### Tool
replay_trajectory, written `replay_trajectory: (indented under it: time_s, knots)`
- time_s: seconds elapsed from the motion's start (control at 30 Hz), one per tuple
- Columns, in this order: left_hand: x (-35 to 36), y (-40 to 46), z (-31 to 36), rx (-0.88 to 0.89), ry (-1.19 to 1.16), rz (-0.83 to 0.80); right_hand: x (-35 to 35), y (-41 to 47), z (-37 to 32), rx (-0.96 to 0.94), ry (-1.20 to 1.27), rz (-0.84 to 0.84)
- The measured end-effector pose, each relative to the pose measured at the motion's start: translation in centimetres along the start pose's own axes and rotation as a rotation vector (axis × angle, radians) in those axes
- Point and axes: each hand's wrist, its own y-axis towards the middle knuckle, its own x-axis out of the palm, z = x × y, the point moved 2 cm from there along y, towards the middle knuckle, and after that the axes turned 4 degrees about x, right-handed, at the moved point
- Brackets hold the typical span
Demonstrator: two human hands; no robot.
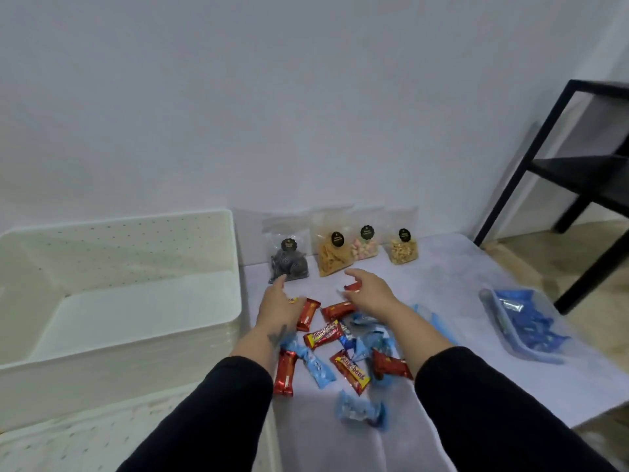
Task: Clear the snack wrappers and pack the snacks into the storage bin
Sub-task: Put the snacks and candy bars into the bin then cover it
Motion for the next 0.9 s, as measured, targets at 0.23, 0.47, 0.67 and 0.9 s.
replay_trajectory:
  time_s: [0.23, 0.47, 0.67, 0.9]
  knots:
    - [1.8, 8.1, -1.9, 0.034, 0.088, 0.197, -1.3, 11.0, 2.0, -0.102, 0.239, 0.036]
    - [1.9, 14.5, -4.6, 0.051, 0.035, 0.206, 1.5, 16.8, 3.6, -0.209, 0.254, -0.010]
    - [2.4, 16.2, -5.6, 0.023, -0.010, 0.239, 1.5, 18.0, 4.3, -0.250, 0.250, 0.014]
    - [1.1, 13.8, -3.4, 0.072, 0.012, 0.262, -0.2, 15.6, 2.7, -0.280, 0.282, 0.038]
